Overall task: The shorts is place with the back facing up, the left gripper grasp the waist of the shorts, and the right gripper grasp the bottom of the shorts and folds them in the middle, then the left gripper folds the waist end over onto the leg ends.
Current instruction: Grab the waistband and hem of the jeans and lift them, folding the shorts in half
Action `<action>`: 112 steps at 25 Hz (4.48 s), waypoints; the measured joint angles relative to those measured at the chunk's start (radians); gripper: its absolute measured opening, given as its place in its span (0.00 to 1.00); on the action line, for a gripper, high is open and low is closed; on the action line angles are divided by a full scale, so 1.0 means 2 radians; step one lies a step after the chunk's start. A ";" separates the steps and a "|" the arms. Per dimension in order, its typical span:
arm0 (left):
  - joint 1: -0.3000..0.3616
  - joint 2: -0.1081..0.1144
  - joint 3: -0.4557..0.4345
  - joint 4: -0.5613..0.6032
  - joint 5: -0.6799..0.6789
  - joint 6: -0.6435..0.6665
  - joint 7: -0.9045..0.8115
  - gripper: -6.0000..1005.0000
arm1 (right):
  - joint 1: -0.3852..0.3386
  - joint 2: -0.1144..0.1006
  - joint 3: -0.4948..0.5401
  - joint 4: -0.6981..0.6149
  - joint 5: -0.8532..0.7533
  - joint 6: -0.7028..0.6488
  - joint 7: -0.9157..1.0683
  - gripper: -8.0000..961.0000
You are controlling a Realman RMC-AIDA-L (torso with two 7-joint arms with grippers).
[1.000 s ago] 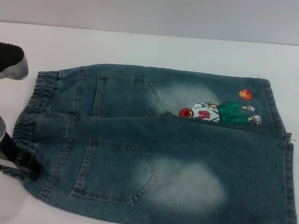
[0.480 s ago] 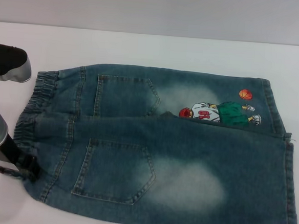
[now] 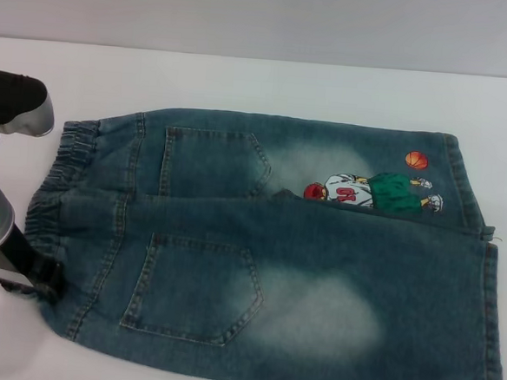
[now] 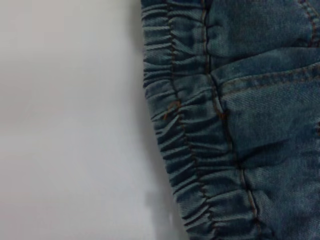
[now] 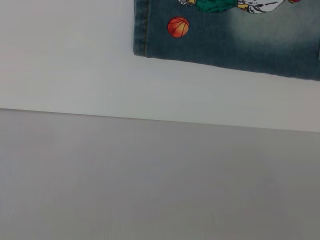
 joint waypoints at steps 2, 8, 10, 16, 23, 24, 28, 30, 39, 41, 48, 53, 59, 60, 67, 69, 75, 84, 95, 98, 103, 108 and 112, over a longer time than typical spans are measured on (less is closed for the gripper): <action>0.000 0.000 0.000 -0.001 0.000 -0.001 0.000 0.57 | 0.000 0.000 0.000 0.000 0.000 0.000 0.000 0.72; 0.002 0.001 -0.002 -0.016 0.000 -0.008 -0.003 0.51 | -0.002 0.001 0.001 -0.001 0.000 0.000 0.000 0.72; 0.002 0.001 -0.002 -0.020 0.000 -0.008 -0.004 0.47 | -0.003 0.001 0.001 -0.001 0.000 0.000 0.000 0.72; 0.003 0.000 -0.002 -0.028 0.000 -0.010 -0.005 0.43 | -0.001 0.001 0.001 -0.001 0.000 0.010 0.003 0.72; 0.000 -0.001 -0.001 -0.036 0.000 -0.010 -0.007 0.40 | 0.017 -0.003 0.014 -0.003 0.000 0.083 0.012 0.72; 0.000 -0.001 -0.001 -0.040 0.000 -0.010 -0.008 0.39 | 0.018 -0.003 0.014 -0.006 0.000 0.094 0.012 0.72; -0.001 -0.001 0.000 -0.049 -0.001 -0.009 -0.012 0.37 | 0.018 0.000 0.007 -0.026 0.000 0.124 0.011 0.72; -0.001 -0.002 0.002 -0.051 -0.002 -0.008 -0.013 0.35 | 0.017 0.003 0.002 -0.035 0.001 0.138 0.009 0.72; -0.001 -0.003 0.023 -0.050 -0.004 0.007 -0.024 0.29 | -0.010 0.006 -0.036 -0.068 0.020 0.154 0.004 0.72; -0.001 -0.004 0.027 -0.049 -0.005 0.009 -0.027 0.26 | -0.013 0.006 -0.039 -0.069 0.022 0.154 0.004 0.72; 0.000 -0.003 0.035 -0.051 -0.008 0.008 -0.033 0.24 | -0.020 0.006 -0.057 -0.088 0.041 0.154 0.004 0.72; 0.001 -0.003 0.035 -0.049 -0.010 0.010 -0.033 0.24 | -0.028 0.006 -0.055 -0.088 0.042 0.157 0.010 0.72; 0.003 -0.003 0.035 -0.052 -0.010 0.012 -0.033 0.24 | -0.038 0.006 -0.059 -0.092 0.039 0.160 0.013 0.72; 0.004 -0.003 0.035 -0.051 -0.010 0.013 -0.033 0.24 | -0.039 0.006 -0.059 -0.092 0.039 0.159 0.013 0.72; 0.003 -0.002 0.035 -0.050 -0.010 0.013 -0.033 0.24 | -0.041 0.007 -0.062 -0.112 0.042 0.158 0.014 0.72; 0.002 -0.002 0.035 -0.051 -0.010 0.012 -0.033 0.24 | -0.042 0.007 -0.062 -0.113 0.042 0.157 0.015 0.72; 0.004 -0.002 0.035 -0.052 -0.010 0.013 -0.030 0.24 | -0.044 0.007 -0.065 -0.115 0.041 0.152 0.018 0.72; 0.005 -0.002 0.035 -0.052 -0.010 0.014 -0.028 0.24 | -0.037 0.007 -0.088 -0.130 0.043 0.142 0.023 0.72; 0.002 -0.002 0.035 -0.048 -0.011 0.017 -0.027 0.24 | -0.028 0.007 -0.091 -0.136 0.050 0.132 0.024 0.72; 0.001 -0.001 0.035 -0.048 -0.011 0.017 -0.027 0.24 | -0.026 0.007 -0.092 -0.137 0.051 0.135 0.024 0.72; 0.000 -0.002 0.035 -0.047 -0.011 0.018 -0.027 0.24 | -0.030 0.006 -0.083 -0.137 0.050 0.143 0.026 0.72; -0.001 -0.002 0.032 -0.045 -0.011 0.019 -0.027 0.24 | -0.035 0.005 -0.068 -0.137 0.043 0.153 0.026 0.72; -0.002 -0.001 0.033 -0.042 -0.011 0.019 -0.027 0.24 | -0.036 0.005 -0.063 -0.136 0.034 0.152 0.026 0.72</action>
